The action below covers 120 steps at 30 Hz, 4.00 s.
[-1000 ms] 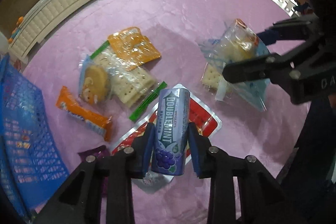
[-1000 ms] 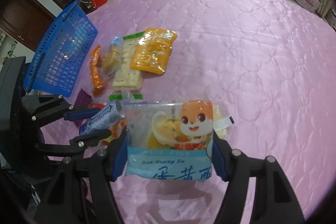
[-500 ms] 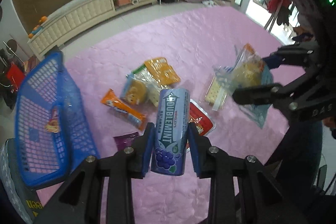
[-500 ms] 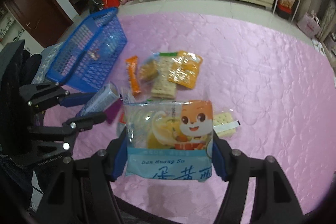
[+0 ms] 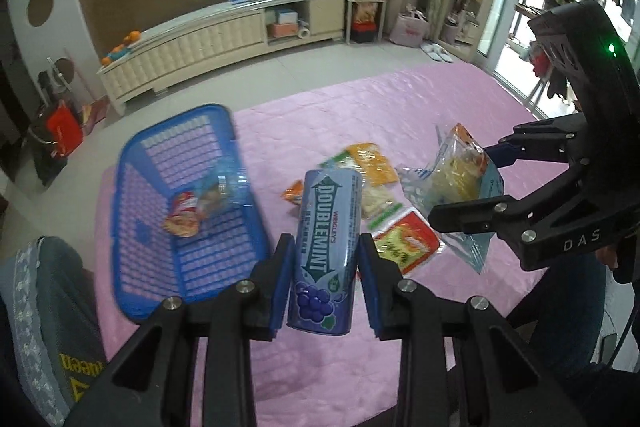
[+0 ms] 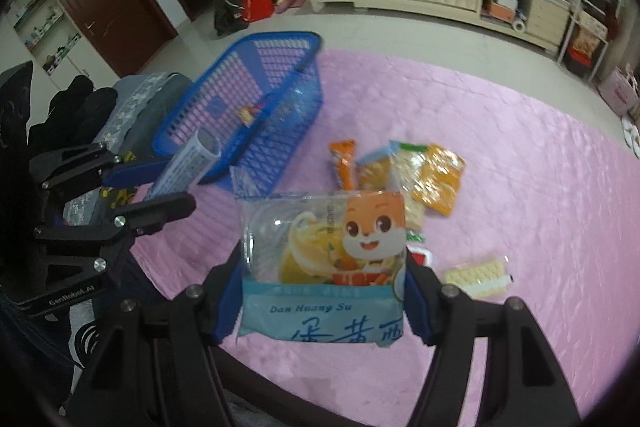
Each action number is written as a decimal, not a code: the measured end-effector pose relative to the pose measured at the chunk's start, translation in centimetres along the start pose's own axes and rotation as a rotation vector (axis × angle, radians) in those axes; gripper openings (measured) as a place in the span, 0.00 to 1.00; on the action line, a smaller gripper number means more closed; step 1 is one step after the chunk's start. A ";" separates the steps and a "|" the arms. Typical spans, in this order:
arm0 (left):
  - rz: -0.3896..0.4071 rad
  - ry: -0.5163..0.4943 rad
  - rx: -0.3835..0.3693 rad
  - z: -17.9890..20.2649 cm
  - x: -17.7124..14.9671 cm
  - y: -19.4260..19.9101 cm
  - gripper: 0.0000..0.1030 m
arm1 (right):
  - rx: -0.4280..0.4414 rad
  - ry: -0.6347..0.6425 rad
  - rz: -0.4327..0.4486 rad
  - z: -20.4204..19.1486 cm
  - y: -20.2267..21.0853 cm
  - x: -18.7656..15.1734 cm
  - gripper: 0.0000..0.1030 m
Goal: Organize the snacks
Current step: 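Carry the gum tube and the pastry bag over the blue basket with both tools, then open both tools to drop the gum tube and pastry bag into the basket, then move both tools away from the basket toward the remaining snacks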
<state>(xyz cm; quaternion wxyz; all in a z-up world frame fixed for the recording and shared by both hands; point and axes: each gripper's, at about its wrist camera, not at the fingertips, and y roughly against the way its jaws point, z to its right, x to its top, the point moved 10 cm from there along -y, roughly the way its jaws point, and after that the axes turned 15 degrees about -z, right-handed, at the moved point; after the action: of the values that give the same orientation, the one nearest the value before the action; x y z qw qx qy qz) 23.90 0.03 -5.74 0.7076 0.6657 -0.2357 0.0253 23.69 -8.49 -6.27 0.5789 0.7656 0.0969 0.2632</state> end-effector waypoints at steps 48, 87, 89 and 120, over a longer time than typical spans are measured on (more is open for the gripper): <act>-0.095 0.358 -0.018 -20.2 6.5 -9.5 0.61 | 0.058 0.084 -0.112 -5.1 -9.1 18.5 0.70; -0.073 0.432 0.025 -23.8 -1.4 -4.1 0.69 | 0.065 0.068 -0.206 -11.2 -12.5 17.8 0.71; -0.077 0.442 0.031 -24.1 -1.8 -4.2 0.69 | 0.048 0.074 -0.198 -11.4 -12.7 17.9 0.75; 0.015 0.388 0.016 -12.0 -2.9 3.8 0.77 | 0.071 -0.011 -0.044 -7.3 -0.4 7.2 0.87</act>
<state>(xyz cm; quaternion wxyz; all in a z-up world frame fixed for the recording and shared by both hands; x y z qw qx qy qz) 23.60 12.70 -3.26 0.7344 0.6520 -0.0994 0.1604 26.07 1.05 -3.17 0.5575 0.7848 0.1198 0.2427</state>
